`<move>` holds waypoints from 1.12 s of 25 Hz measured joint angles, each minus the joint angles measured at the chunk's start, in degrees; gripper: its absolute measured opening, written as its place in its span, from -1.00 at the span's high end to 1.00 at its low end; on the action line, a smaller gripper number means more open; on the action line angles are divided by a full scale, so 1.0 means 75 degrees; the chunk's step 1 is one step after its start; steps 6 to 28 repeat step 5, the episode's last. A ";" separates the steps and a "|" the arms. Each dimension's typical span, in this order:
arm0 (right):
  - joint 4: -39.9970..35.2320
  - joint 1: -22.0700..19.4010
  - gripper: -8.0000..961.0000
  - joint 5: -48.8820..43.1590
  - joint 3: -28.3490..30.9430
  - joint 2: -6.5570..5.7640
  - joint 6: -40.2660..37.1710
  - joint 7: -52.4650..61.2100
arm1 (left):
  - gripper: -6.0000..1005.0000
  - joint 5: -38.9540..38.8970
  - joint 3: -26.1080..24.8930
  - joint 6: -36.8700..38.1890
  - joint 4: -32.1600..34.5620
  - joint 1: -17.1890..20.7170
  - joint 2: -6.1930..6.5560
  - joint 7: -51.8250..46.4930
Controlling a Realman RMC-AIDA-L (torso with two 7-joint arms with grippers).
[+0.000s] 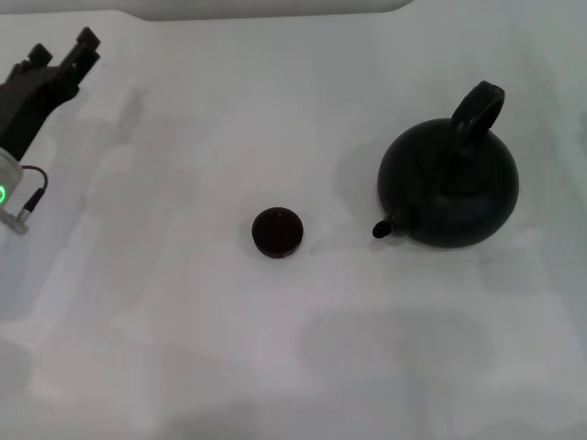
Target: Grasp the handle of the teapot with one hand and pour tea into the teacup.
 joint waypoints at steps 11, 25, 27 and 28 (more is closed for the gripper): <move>-0.0028 -0.0001 -0.81 0.0005 -0.0022 0.0000 0.0026 0.0026 | -0.76 0.0007 0.0068 0.0006 -0.0003 -0.0011 0.0006 0.0117; -0.0028 -0.0001 -0.81 0.0005 -0.0022 0.0000 0.0026 0.0026 | -0.76 0.0007 0.0068 0.0006 -0.0003 -0.0011 0.0006 0.0117; -0.0028 -0.0001 -0.81 0.0005 -0.0022 0.0000 0.0026 0.0026 | -0.76 0.0007 0.0068 0.0006 -0.0003 -0.0011 0.0006 0.0117; -0.0028 -0.0001 -0.81 0.0005 -0.0022 0.0000 0.0026 0.0026 | -0.76 0.0007 0.0068 0.0006 -0.0003 -0.0011 0.0006 0.0117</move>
